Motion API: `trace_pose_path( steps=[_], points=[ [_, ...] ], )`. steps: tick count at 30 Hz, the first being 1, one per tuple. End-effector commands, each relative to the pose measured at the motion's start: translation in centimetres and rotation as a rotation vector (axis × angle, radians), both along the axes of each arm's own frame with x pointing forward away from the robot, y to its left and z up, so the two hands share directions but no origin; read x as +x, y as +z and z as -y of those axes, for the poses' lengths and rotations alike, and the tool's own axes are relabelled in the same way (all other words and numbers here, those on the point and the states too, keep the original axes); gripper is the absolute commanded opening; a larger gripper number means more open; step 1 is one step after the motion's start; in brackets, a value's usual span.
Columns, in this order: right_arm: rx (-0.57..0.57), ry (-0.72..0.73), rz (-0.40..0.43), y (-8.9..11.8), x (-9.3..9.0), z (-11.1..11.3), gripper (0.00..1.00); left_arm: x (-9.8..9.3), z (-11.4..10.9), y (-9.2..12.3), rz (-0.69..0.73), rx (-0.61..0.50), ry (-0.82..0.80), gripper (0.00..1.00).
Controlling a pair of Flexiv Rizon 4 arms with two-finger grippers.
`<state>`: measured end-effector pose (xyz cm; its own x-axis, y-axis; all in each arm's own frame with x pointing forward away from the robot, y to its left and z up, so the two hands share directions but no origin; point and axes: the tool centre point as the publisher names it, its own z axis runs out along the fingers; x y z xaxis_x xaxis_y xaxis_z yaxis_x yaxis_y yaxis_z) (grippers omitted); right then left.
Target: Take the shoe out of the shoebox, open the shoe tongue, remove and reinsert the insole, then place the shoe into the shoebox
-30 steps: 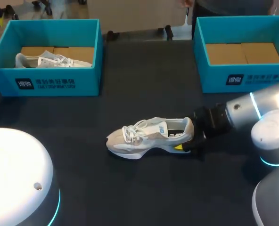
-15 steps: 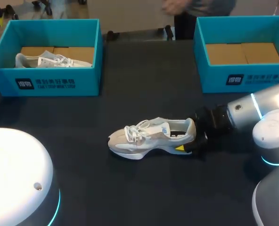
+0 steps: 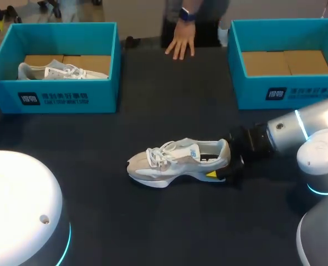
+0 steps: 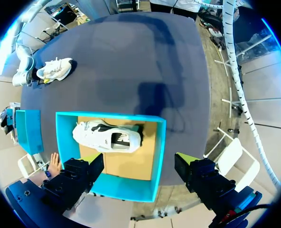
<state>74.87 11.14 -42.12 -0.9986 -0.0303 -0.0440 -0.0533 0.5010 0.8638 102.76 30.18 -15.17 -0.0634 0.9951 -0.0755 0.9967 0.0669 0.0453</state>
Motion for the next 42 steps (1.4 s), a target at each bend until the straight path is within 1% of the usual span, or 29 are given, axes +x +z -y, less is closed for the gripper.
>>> trace_pose_path(
  steps=[1, 3, 5, 6, 8, 9, 10, 11, 12, 13, 14, 15, 16, 17, 18, 19, 20, 21, 22, 23, 40, 41, 42],
  points=[
    [-0.004, -0.002, 0.001, -0.3, 0.0, -0.2, 0.00, -0.1, 0.0, 0.0, 0.002, 0.003, 0.000, 1.00],
    [-0.004, -0.002, 0.001, -0.3, 0.0, -0.2, 0.00, -0.9, 0.6, 0.1, 0.002, 0.018, 0.041, 1.00],
    [-0.004, -0.002, 0.001, -0.3, 0.0, -0.2, 0.00, -1.6, 1.1, 0.2, 0.010, 0.020, 0.141, 1.00],
    [-0.004, -0.002, 0.001, -0.3, 0.0, -0.2, 0.00, -1.8, 1.3, 0.1, 0.025, 0.048, 0.212, 1.00],
    [-0.004, -0.002, 0.001, -0.3, 0.0, -0.2, 0.00, -2.8, 1.8, -0.2, 0.086, 0.110, 0.249, 1.00],
    [-0.004, -0.002, 0.001, -0.3, 0.0, -0.2, 0.00, -3.0, 2.1, -0.1, 0.066, 0.100, 0.310, 1.00],
    [-0.004, -0.002, 0.001, -0.3, 0.0, -0.2, 0.00, -3.4, 2.4, -0.1, 0.093, 0.115, 0.349, 1.00],
    [-0.004, -0.002, 0.001, -0.3, 0.0, -0.2, 0.00, -3.6, 2.7, 0.0, 0.063, 0.113, 0.424, 1.00],
    [-0.004, -0.002, 0.001, -0.3, 0.0, -0.2, 0.00, -3.8, 2.9, 0.1, 0.078, 0.129, 0.499, 1.00],
    [-0.004, -0.002, 0.001, -0.3, 0.0, -0.2, 0.00, -4.1, 3.1, 0.0, 0.062, 0.135, 0.575, 1.00],
    [-0.004, -0.002, 0.001, -0.3, 0.0, -0.2, 0.00, -4.3, 3.3, 0.1, 0.088, 0.144, 0.653, 1.00],
    [-0.004, -0.002, 0.001, -0.3, 0.0, -0.2, 0.00, -5.0, 3.5, 0.3, 0.123, 0.128, 0.689, 1.00],
    [-0.004, -0.002, 0.001, -0.3, 0.0, -0.2, 0.00, -5.3, 3.6, 0.4, 0.090, 0.135, 0.767, 1.00],
    [-0.004, -0.002, 0.001, -0.3, 0.0, -0.2, 0.00, -5.6, 3.8, 0.5, 0.100, 0.159, 0.858, 1.00],
    [-0.004, -0.002, 0.001, -0.3, 0.0, -0.2, 0.00, -5.9, 4.0, 0.4, 0.110, 0.213, 0.975, 1.00],
    [-0.004, -0.002, 0.001, -0.3, 0.0, -0.2, 0.00, -6.1, 4.0, 0.4, 0.063, 0.195, 1.100, 1.00],
    [-0.004, -0.002, 0.001, -0.3, 0.0, -0.2, 0.00, -6.5, 4.1, 0.5, 0.119, 0.201, 1.156, 1.00],
    [-0.004, -0.002, 0.001, -0.3, 0.0, -0.2, 0.00, -6.9, 4.3, 0.7, 0.216, 0.254, 1.288, 1.00],
    [-0.004, -0.002, 0.001, -0.3, 0.0, -0.2, 0.00, -7.3, 4.3, 0.9, 0.171, 0.219, 1.386, 1.00],
    [-0.004, -0.002, 0.001, -0.3, 0.0, -0.2, 0.00, -7.5, 4.3, 1.0, 0.113, 0.177, 1.430, 1.00],
    [-0.004, -0.002, 0.001, -0.3, 0.0, -0.2, 0.00, -7.5, 4.3, 1.0, 0.113, 0.177, 1.430, 1.00],
    [-0.004, -0.002, 0.001, -0.3, 0.0, -0.2, 0.00, -7.9, 4.7, 0.9, 0.077, 0.186, 1.487, 1.00],
    [-0.004, -0.002, 0.001, -0.3, 0.0, -0.2, 0.00, -8.4, 4.9, 0.8, 0.065, 0.163, 1.525, 1.00]
  ],
)
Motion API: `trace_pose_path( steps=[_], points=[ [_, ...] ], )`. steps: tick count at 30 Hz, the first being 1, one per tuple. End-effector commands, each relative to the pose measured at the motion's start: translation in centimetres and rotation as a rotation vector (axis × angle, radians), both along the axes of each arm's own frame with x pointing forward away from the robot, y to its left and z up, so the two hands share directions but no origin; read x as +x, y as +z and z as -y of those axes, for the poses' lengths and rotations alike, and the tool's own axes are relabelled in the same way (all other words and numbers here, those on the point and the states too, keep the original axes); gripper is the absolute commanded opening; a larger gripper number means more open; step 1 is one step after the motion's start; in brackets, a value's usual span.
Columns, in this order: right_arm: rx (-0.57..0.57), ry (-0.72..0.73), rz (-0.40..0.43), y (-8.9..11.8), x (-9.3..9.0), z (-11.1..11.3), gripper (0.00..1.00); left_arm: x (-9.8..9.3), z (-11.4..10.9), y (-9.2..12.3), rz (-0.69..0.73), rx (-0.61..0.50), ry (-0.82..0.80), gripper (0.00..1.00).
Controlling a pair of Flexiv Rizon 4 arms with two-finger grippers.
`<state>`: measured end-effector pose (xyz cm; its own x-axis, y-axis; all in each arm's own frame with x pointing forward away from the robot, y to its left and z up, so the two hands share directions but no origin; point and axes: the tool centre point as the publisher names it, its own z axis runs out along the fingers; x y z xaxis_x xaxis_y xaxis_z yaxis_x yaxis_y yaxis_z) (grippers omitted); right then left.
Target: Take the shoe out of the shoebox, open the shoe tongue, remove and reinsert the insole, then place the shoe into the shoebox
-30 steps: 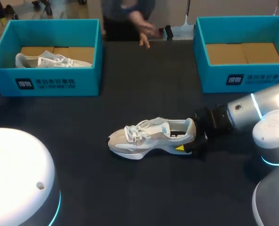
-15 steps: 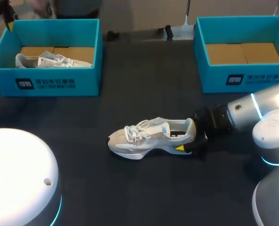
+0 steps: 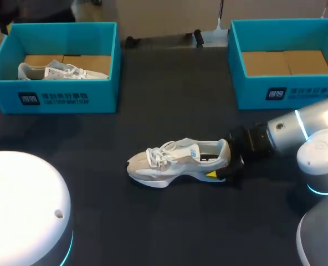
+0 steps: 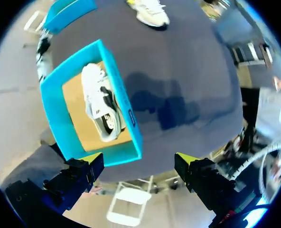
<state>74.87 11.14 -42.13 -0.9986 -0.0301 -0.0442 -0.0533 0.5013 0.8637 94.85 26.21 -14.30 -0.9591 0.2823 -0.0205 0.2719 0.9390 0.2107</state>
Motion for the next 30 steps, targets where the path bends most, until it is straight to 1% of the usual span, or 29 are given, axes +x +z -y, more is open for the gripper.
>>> trace_pose_path(
  steps=[1, 3, 4, 5, 6, 7, 8, 10, 11, 12, 14, 15, 16, 17, 18, 21, 24, 27, 30],
  points=[
    [-0.004, -0.002, 0.001, -0.3, 0.0, -0.2, 0.00, -1.0, 1.4, -0.2, 0.007, 0.004, 0.380, 1.00],
    [-0.004, -0.002, 0.001, -0.3, 0.0, -0.2, 0.00, -2.0, 2.0, -0.3, 0.011, -0.010, 0.459, 1.00],
    [-0.004, -0.002, 0.001, -0.3, 0.0, -0.2, 0.00, -2.4, 2.3, -0.2, 0.028, -0.023, 0.525, 1.00],
    [-0.004, -0.002, 0.001, -0.3, 0.0, -0.2, 0.00, -2.6, 2.6, -0.1, -0.003, -0.029, 0.588, 1.00],
    [-0.004, -0.002, 0.001, -0.3, 0.0, -0.2, 0.00, -3.6, 2.9, 0.0, 0.048, -0.042, 0.618, 1.00],
    [-0.004, -0.002, 0.001, -0.3, 0.0, -0.2, 0.00, -4.0, 3.1, 0.1, 0.030, -0.054, 0.689, 1.00],
    [-0.004, -0.002, 0.001, -0.3, 0.0, -0.2, 0.00, -4.5, 3.5, 0.3, 0.054, -0.063, 0.702, 1.00],
    [-0.004, -0.002, 0.001, -0.3, 0.0, -0.2, 0.00, -5.4, 4.0, 0.6, 0.049, -0.100, 0.783, 1.00],
    [-0.004, -0.002, 0.001, -0.3, 0.0, -0.2, 0.00, -5.7, 4.2, 0.7, 0.065, -0.113, 0.816, 1.00],
    [-0.004, -0.002, 0.001, -0.3, 0.0, -0.2, 0.00, -5.7, 4.4, 0.6, 0.058, -0.112, 0.871, 1.00],
    [-0.004, -0.002, 0.001, -0.3, 0.0, -0.2, 0.00, -6.3, 4.8, 0.9, 0.031, -0.146, 0.968, 1.00],
    [-0.004, -0.002, 0.001, -0.3, 0.0, -0.2, 0.00, -6.6, 5.2, 1.0, 0.070, -0.140, 0.999, 1.00],
    [-0.004, -0.002, 0.001, -0.3, 0.0, -0.2, 0.00, -7.0, 5.5, 1.1, 0.080, -0.154, 1.052, 1.00],
    [-0.004, -0.002, 0.001, -0.3, 0.0, -0.2, 0.00, -7.3, 5.9, 1.2, 0.083, -0.155, 1.067, 1.00],
    [-0.004, -0.002, 0.001, -0.3, 0.0, -0.2, 0.00, -7.5, 6.2, 1.3, 0.099, -0.176, 1.148, 1.00],
    [-0.004, -0.002, 0.001, -0.3, 0.0, -0.2, 0.00, -8.0, 7.3, 1.3, 0.106, -0.193, 1.298, 1.00],
    [-0.004, -0.002, 0.001, -0.3, 0.0, -0.2, 0.00, -8.7, 9.1, 1.3, 0.104, -0.209, 1.402, 1.00],
    [-0.004, -0.002, 0.001, -0.3, 0.0, -0.2, 0.00, -10.2, 11.3, 1.5, 0.129, -0.252, 1.553, 1.00],
    [-0.004, -0.002, 0.001, -0.3, 0.0, -0.2, 0.00, -11.3, 12.8, 1.5, 0.102, -0.263, 1.640, 1.00]
  ],
)
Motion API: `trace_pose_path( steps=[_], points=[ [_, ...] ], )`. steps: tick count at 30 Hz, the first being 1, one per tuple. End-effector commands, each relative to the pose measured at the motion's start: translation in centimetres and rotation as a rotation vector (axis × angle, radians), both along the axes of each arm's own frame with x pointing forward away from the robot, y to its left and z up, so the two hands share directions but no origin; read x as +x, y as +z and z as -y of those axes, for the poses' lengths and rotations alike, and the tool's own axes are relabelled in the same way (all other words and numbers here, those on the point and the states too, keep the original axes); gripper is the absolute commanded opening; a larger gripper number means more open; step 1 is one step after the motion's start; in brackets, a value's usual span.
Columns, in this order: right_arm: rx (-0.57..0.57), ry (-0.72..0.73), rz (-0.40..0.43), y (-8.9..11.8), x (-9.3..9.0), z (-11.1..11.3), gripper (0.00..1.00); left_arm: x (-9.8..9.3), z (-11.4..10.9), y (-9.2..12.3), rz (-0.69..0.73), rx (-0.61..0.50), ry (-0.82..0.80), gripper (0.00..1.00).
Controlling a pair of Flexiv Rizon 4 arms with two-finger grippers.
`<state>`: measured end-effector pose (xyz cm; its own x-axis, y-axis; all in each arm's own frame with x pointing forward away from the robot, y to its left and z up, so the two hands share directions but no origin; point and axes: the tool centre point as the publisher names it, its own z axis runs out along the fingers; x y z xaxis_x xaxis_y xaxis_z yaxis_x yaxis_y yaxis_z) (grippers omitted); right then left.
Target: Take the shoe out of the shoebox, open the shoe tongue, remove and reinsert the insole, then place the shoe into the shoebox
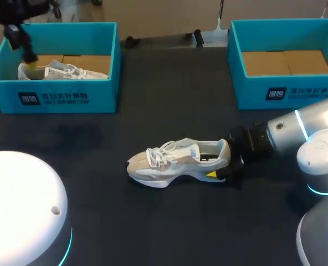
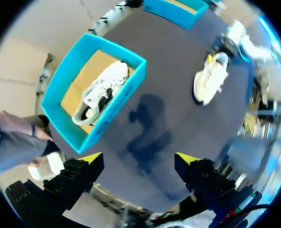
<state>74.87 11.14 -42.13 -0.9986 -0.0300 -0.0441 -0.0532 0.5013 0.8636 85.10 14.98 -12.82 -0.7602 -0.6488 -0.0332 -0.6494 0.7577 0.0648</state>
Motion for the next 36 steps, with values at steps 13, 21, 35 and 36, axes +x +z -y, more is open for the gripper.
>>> trace_pose_path(
  steps=[13, 21, 35, 36],
  points=[
    [-0.003, -0.002, 0.001, -0.3, 0.0, -0.2, 0.00, -1.5, 1.6, 0.0, 0.059, -0.101, 0.656, 1.00],
    [-0.003, -0.002, 0.001, -0.3, 0.0, -0.2, 0.00, -1.5, 1.6, 0.0, 0.059, -0.101, 0.656, 1.00],
    [-0.003, -0.002, 0.001, -0.3, 0.0, -0.2, 0.00, -3.6, 3.5, -0.6, 0.091, -0.069, 0.810, 1.00],
    [-0.003, -0.002, 0.001, -0.3, 0.0, -0.2, 0.00, -3.7, 3.8, -0.6, 0.096, -0.079, 0.828, 1.00]
  ],
)
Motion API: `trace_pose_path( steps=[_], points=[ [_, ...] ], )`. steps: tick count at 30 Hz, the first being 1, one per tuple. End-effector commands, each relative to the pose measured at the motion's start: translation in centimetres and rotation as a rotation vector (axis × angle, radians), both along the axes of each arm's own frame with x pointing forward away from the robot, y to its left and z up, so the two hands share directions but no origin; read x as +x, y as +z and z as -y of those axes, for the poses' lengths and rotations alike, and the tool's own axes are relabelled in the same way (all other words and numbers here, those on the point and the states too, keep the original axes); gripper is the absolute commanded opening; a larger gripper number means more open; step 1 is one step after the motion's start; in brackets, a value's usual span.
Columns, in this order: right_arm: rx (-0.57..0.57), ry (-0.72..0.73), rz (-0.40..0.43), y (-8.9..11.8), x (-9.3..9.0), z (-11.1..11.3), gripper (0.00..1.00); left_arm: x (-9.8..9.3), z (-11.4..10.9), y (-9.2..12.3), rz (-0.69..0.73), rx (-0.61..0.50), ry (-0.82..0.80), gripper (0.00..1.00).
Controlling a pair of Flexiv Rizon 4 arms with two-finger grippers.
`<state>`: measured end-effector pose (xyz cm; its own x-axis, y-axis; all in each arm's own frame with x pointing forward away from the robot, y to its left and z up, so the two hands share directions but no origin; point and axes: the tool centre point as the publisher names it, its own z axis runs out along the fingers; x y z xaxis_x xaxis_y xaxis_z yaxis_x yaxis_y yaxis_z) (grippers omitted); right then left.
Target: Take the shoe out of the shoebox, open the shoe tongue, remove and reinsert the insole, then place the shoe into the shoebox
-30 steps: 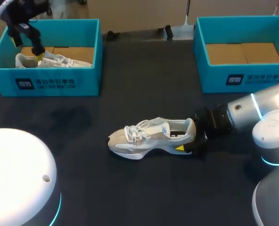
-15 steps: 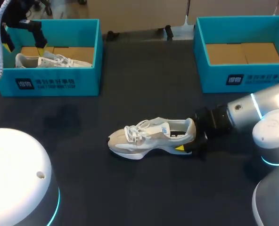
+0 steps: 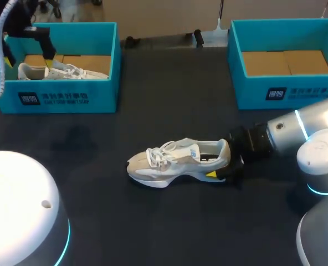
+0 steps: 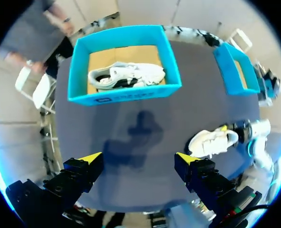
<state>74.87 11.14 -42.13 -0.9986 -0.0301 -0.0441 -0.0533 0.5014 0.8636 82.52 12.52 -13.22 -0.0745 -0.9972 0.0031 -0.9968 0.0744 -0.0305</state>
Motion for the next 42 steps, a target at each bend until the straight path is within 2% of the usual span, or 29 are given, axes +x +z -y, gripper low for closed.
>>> trace_pose_path(
  steps=[1, 5, 10, 15, 25, 28, 36, 42],
  points=[
    [-0.003, -0.002, 0.001, -0.3, 0.0, -0.2, 0.00, -1.2, 1.7, -0.3, 0.016, 0.001, 0.058, 1.00],
    [-0.003, -0.002, 0.001, -0.3, 0.0, -0.2, 0.00, -1.5, 3.7, -0.7, 0.011, -0.009, 0.105, 1.00],
    [-0.003, -0.002, 0.001, -0.3, 0.0, -0.2, 0.00, -1.9, 7.5, -1.2, 0.038, 0.003, 0.110, 1.00],
    [-0.003, -0.002, 0.001, -0.3, 0.0, -0.2, 0.00, -3.0, 11.4, -1.6, 0.038, -0.017, 0.112, 1.00],
    [-0.003, -0.002, 0.001, -0.3, 0.0, -0.2, 0.00, -5.2, 18.9, -3.6, 0.003, 0.010, 0.073, 1.00],
    [-0.003, -0.002, 0.001, -0.3, 0.0, -0.2, 0.00, -5.5, 20.2, -4.3, -0.006, 0.005, 0.076, 1.00],
    [-0.003, -0.002, 0.001, -0.3, 0.0, -0.2, 0.00, -7.8, 23.9, -6.8, 0.005, 0.002, 0.089, 1.00],
    [-0.003, -0.002, 0.001, -0.3, 0.0, -0.2, 0.00, -9.2, 25.8, -8.2, -0.028, 0.014, 0.132, 1.00]
  ],
)
